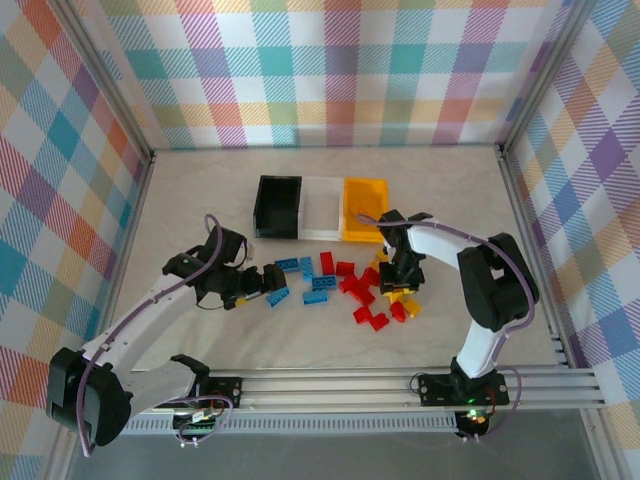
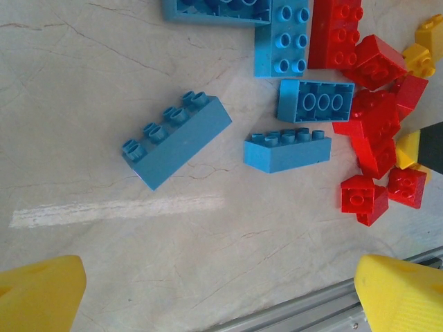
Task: Sort the legos into containers by color
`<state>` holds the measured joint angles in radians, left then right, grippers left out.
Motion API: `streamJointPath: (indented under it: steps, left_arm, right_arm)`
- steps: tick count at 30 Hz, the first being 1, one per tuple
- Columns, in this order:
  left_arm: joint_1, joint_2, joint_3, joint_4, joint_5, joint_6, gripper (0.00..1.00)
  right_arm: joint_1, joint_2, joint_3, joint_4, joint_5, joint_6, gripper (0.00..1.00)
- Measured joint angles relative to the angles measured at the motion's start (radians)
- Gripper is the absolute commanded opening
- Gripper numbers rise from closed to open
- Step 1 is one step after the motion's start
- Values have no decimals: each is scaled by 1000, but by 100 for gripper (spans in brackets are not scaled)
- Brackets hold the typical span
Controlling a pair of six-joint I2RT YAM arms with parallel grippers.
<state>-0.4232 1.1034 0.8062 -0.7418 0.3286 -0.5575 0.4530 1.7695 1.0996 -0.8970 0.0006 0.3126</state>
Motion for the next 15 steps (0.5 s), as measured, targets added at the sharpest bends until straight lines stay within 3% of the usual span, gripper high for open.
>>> streamJointPath:
  steps: [3, 9, 15]
  left_arm:
    - [0, 0, 0, 0, 0, 0, 100]
    - [0, 0, 0, 0, 0, 1, 100]
    - [0, -5, 0, -23, -12, 5, 100]
  right_arm:
    - [0, -7, 82, -53, 20, 0, 43]
    - [-2, 11, 411, -134, 53, -14, 43]
    - [-14, 244, 837, -179, 54, -42, 43]
